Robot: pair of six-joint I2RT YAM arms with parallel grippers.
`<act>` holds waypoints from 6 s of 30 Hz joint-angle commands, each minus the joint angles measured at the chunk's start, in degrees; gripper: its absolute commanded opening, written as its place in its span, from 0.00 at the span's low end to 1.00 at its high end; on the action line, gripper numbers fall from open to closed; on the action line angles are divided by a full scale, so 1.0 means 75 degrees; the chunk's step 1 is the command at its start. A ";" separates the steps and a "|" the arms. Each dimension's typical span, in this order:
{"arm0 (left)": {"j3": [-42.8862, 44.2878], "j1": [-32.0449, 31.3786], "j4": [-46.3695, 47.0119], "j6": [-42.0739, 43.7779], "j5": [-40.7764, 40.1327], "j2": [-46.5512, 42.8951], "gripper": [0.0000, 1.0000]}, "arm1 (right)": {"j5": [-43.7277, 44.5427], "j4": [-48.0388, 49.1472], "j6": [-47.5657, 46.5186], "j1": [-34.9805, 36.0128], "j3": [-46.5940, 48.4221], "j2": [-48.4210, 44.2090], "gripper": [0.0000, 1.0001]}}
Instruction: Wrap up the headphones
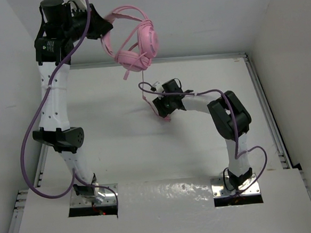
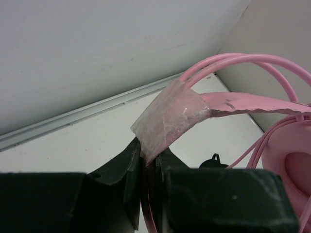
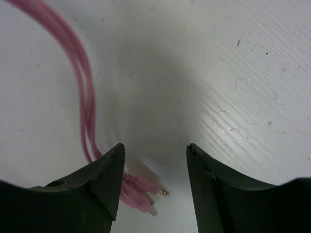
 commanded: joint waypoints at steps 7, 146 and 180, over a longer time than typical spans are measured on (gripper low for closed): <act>0.0125 0.0056 0.0677 -0.0446 0.0154 -0.0303 0.00 | -0.0354 -0.0082 -0.0975 -0.0112 0.0180 -0.1434 0.51; -0.2652 -0.0588 0.1708 -0.0775 -0.0842 0.0787 0.00 | 0.2446 -0.3797 0.2704 0.0134 0.6285 -0.1250 0.93; -0.2606 -0.0600 0.1299 0.0701 -0.0946 0.0846 1.00 | 0.2212 -0.3997 0.3209 -0.1552 0.4481 -0.0943 0.00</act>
